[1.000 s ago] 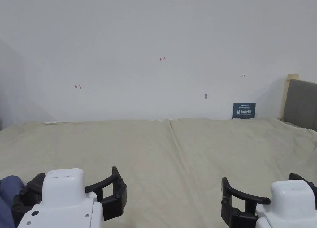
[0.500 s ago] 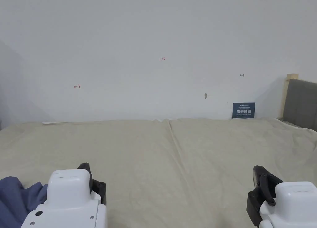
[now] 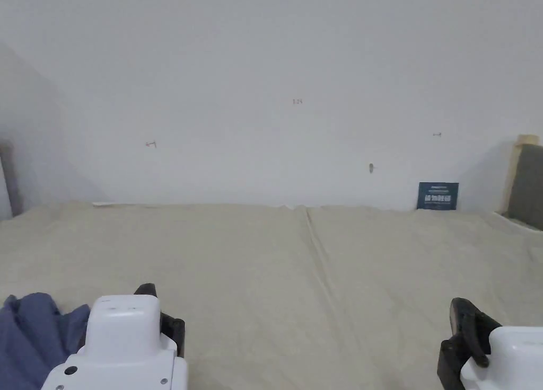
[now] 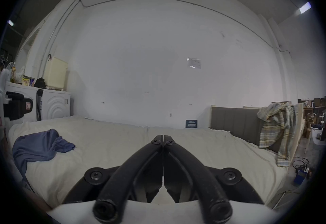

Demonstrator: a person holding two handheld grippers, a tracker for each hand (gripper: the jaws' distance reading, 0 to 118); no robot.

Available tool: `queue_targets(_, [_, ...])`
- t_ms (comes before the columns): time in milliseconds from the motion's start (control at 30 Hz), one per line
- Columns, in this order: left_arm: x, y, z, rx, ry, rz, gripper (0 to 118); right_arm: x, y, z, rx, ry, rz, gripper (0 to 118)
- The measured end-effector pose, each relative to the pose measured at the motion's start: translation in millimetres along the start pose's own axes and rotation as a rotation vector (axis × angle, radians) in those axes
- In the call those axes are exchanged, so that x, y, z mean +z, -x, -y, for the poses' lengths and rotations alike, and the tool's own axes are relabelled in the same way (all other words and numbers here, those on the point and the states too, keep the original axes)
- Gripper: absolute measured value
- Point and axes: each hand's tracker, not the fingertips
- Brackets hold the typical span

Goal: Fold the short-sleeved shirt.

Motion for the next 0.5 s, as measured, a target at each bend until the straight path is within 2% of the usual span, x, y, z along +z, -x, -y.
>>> queue_targets(100, [6.9, 36.7, -1.0, -0.001, 0.021, -0.143, 0, -12.9, 40.4, -2.4, -0.015, 0.025, -0.099, 0])
queue_targets(200, [18.2, 87.5, -4.2, 0.020, 0.046, -0.250, 0, -19.4, 88.0, -7.2, -0.040, 0.030, -0.238, 0])
queue_targets(333, [33.0, 139.2, -2.2, -0.008, 0.060, -0.407, 0, -21.2, 142.8, -11.2, -0.013, 0.029, -0.414, 0])
queue_targets(400, [36.4, 153.3, 1.3, -0.001, 0.069, -0.435, 0, -22.1, 157.0, -13.1, -0.033, 0.035, -0.458, 0])
queue_targets(500, [35.5, 165.1, 6.4, 0.007, 0.094, -0.445, 0, -28.6, 168.0, -15.0, -0.054, 0.041, -0.462, 0])
